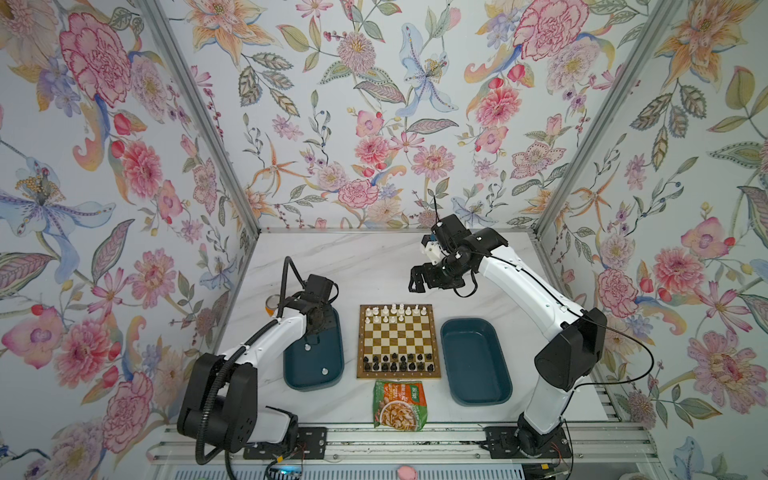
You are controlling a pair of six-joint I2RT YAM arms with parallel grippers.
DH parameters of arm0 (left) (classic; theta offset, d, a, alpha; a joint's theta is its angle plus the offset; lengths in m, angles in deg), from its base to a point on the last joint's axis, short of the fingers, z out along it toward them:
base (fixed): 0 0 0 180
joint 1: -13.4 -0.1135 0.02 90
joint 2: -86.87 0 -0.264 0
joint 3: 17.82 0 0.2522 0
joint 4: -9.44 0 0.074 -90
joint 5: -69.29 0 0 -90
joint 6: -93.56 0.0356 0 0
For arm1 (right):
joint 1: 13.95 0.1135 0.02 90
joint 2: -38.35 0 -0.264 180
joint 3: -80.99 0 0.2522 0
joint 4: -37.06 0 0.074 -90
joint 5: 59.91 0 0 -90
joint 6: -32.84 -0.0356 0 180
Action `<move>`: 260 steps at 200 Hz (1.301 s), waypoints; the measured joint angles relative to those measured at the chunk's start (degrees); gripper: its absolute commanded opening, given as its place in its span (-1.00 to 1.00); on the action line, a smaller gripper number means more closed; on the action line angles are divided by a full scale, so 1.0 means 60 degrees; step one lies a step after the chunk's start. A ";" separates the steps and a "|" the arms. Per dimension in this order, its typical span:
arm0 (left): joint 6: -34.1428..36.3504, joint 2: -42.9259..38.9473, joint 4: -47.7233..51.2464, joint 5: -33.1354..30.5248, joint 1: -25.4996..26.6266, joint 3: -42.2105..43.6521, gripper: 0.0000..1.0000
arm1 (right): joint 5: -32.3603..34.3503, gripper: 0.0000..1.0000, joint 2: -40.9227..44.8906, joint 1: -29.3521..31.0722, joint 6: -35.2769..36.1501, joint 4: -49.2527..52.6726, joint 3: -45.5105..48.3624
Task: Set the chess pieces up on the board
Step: 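Lift the white pawn with the left gripper and carry it toward the board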
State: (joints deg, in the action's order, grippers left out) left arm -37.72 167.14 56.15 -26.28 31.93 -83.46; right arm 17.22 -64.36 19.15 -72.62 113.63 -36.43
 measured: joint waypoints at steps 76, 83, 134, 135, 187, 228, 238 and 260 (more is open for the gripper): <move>-0.0350 0.1923 0.0572 -0.0127 0.2787 -0.3501 -0.88 | 0.0124 0.98 0.1971 -0.1031 -0.0069 -0.0229 0.2295; -0.0386 0.2240 0.0576 -0.0127 0.3042 -0.3785 -0.88 | 0.0127 0.98 0.2149 -0.1140 -0.0069 -0.0229 0.2495; -0.0619 0.4073 0.0696 -0.0109 0.4666 -0.5162 -0.89 | 0.0102 0.98 0.3315 -0.1949 -0.0062 -0.0262 0.3716; -0.0619 0.4084 0.0699 -0.0109 0.4681 -0.5169 -0.89 | 0.0091 0.98 0.3340 -0.1971 -0.0062 -0.0262 0.3741; -0.0882 0.4809 0.0820 -0.0062 0.5293 -0.5614 -0.87 | -0.0251 0.98 0.3982 -0.2681 0.0087 -0.0259 0.4408; -0.1049 0.5093 0.0710 -0.0062 0.5344 -0.5679 -0.87 | -0.0539 0.98 0.4091 -0.3144 0.0302 -0.0280 0.4546; -0.1053 0.5217 0.0699 -0.0062 0.5344 -0.5676 -0.86 | -0.0583 0.98 0.4135 -0.3238 0.0346 -0.0277 0.4605; -0.1053 0.5457 0.0608 -0.0066 0.5344 -0.5676 -0.85 | -0.0714 0.98 0.4167 -0.3373 0.0423 -0.0262 0.4619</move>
State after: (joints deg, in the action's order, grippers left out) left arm -44.04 199.89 59.80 -26.67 63.99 -117.52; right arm 12.94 -39.36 -1.09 -70.09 112.05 -8.71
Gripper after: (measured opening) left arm 0.107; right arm 0.989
